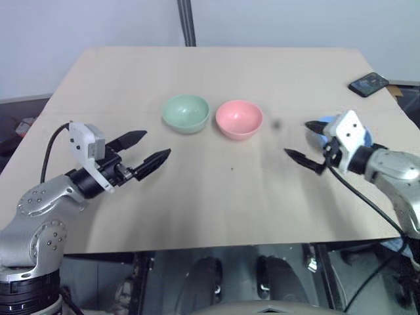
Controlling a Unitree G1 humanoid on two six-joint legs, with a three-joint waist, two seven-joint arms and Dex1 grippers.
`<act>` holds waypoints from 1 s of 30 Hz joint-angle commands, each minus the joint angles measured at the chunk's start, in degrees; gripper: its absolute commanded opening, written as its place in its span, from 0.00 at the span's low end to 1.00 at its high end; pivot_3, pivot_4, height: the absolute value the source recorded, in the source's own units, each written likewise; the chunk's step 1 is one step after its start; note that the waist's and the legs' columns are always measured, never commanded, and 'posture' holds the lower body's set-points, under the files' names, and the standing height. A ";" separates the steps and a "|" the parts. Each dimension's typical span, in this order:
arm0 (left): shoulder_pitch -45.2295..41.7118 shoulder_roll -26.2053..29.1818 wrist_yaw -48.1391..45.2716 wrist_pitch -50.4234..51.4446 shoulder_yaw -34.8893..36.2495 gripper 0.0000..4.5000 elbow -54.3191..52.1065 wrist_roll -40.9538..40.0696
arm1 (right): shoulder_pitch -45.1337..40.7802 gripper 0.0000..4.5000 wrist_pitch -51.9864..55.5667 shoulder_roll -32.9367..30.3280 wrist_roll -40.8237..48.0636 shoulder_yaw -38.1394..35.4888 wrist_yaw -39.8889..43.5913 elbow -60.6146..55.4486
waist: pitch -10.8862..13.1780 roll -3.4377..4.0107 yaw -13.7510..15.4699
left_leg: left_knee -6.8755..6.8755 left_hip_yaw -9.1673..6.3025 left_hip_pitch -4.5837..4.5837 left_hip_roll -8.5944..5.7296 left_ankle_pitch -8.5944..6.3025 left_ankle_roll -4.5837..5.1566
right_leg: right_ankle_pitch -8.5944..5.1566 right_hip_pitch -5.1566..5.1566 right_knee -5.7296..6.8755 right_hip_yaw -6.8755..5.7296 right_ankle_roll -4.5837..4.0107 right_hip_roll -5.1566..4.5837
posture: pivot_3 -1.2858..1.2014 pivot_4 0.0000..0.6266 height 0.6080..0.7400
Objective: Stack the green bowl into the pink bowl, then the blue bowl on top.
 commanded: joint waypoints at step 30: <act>11.89 -3.11 5.19 -3.31 5.70 1.00 -12.35 -1.13 | -23.05 0.01 -30.41 14.15 -18.33 20.17 28.11 31.30 | 0.11 0.14 -1.44 | -0.03 -0.21 -0.04 0.01 0.10 -0.19 | 0.14 -0.01 0.10 -0.11 0.16 -0.01 | 0.52 0.24 1.00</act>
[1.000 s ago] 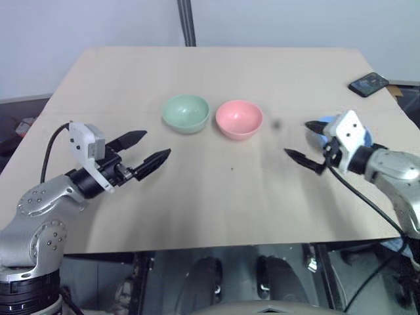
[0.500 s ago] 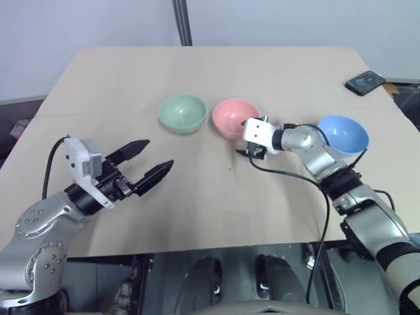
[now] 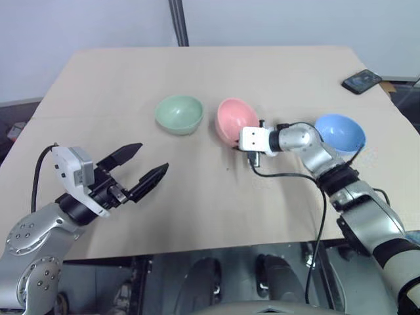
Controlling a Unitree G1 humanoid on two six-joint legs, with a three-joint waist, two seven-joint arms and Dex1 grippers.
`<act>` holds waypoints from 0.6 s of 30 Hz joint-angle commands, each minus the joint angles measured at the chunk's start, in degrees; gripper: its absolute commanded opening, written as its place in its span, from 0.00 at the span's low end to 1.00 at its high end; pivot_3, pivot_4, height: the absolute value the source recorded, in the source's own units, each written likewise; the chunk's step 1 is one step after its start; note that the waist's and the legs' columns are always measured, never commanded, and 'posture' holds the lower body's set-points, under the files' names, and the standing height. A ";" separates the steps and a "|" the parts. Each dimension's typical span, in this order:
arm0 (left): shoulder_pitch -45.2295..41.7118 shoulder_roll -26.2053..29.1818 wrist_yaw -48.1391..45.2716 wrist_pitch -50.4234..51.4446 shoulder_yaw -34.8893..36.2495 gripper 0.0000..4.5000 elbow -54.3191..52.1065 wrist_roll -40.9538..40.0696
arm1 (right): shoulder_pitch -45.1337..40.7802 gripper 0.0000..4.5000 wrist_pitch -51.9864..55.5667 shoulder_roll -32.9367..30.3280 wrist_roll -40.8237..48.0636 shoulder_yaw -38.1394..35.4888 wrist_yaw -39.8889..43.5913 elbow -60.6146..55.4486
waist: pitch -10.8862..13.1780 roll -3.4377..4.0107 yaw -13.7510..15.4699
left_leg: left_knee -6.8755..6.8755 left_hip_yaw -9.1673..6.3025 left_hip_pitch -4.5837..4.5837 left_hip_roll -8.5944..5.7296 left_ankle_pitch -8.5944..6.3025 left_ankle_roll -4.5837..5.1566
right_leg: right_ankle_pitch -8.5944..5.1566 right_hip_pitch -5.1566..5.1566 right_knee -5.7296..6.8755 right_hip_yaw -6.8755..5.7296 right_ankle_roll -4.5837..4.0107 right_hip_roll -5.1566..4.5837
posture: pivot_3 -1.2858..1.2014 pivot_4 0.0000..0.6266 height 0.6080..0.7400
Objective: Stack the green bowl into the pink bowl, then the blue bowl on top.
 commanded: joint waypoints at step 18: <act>-11.71 8.29 9.47 2.28 -11.33 1.00 7.31 23.55 | 16.79 0.99 41.79 -11.35 10.19 -9.18 5.90 -48.91 | 0.00 -0.01 1.46 | 0.01 -0.03 0.00 -0.05 0.01 -0.01 | 0.00 0.02 0.01 -0.11 -0.01 -0.05 | 0.52 0.24 1.00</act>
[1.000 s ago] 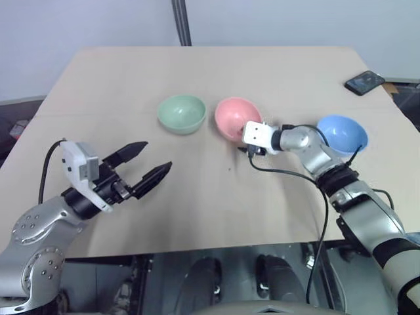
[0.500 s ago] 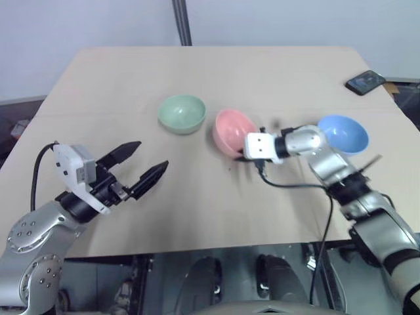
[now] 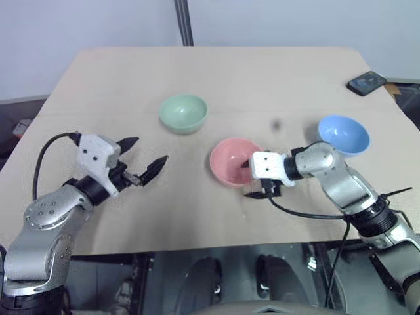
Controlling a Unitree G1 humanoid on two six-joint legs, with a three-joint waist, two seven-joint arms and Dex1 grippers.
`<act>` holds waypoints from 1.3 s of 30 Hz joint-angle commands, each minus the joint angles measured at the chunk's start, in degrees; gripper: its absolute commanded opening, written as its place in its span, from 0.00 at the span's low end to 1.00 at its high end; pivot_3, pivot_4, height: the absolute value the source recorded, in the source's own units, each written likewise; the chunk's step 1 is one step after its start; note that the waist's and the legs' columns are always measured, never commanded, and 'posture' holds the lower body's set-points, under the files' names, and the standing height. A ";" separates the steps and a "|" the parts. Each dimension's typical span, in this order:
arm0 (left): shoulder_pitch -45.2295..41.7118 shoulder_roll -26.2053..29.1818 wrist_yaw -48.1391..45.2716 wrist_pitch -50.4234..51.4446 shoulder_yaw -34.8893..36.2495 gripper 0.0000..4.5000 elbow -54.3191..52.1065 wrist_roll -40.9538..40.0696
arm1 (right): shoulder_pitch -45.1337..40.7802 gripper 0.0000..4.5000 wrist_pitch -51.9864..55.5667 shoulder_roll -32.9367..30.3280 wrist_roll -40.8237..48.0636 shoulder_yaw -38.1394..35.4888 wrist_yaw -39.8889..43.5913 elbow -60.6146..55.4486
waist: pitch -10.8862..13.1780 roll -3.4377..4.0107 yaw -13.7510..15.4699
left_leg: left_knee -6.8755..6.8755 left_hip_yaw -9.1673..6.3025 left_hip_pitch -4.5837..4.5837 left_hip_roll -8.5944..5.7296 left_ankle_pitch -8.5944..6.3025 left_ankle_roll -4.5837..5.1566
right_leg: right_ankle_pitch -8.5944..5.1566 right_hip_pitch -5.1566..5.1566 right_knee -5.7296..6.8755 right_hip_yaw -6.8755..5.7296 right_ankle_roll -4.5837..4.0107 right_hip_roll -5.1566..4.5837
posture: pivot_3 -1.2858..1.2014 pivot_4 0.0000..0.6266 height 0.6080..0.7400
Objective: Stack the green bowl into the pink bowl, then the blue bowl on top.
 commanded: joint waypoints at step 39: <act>-47.32 6.95 -25.29 -19.55 -33.08 0.55 37.86 37.78 | 11.34 1.00 11.27 -1.07 20.49 -23.58 -26.25 -21.48 | 0.04 -0.15 0.92 | 0.10 0.06 -0.18 0.00 0.00 0.06 | -0.01 -0.13 0.07 0.01 0.08 0.15 | 0.52 0.24 1.00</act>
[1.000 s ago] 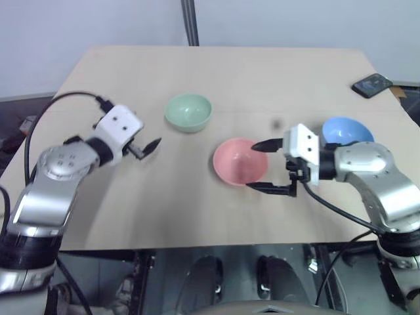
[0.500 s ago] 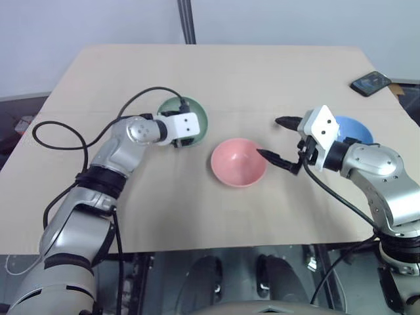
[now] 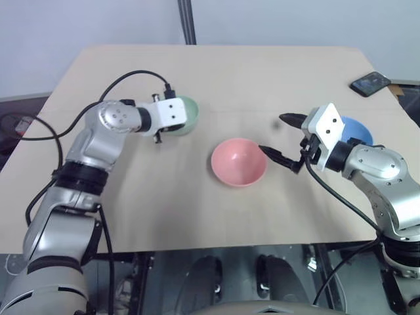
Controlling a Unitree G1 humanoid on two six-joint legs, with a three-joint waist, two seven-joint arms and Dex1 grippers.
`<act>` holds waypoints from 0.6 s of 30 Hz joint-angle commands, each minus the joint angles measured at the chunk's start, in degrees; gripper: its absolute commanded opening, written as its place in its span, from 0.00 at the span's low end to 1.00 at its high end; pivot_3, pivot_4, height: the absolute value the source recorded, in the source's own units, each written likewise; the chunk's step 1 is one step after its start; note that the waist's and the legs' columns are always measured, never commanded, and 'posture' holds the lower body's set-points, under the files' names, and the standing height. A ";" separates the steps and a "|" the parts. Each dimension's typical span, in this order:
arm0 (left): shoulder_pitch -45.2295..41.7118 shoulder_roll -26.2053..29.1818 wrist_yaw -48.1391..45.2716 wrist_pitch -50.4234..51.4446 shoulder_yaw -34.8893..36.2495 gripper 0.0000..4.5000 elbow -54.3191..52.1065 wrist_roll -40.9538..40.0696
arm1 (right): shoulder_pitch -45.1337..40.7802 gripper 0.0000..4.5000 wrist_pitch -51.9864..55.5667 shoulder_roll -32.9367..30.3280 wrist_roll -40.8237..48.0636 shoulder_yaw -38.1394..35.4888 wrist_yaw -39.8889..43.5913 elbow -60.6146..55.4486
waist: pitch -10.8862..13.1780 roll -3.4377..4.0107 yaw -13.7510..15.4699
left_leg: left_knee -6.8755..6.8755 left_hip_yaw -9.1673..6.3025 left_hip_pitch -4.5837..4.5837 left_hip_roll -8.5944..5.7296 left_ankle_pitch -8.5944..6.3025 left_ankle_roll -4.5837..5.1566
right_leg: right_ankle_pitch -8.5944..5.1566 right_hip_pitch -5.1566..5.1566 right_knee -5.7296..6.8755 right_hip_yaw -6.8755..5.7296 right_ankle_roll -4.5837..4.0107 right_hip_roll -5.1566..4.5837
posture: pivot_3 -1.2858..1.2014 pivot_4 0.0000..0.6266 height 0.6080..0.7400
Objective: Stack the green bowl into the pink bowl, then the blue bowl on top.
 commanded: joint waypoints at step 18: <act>0.05 -1.82 5.45 2.95 -2.93 0.73 1.35 9.76 | -2.30 1.00 -5.63 -0.33 2.44 1.12 2.19 3.13 | 0.00 -0.02 0.30 | 0.05 0.02 0.03 -0.05 -0.01 0.02 | 0.00 0.02 0.02 0.08 0.00 0.08 | 0.52 0.24 1.00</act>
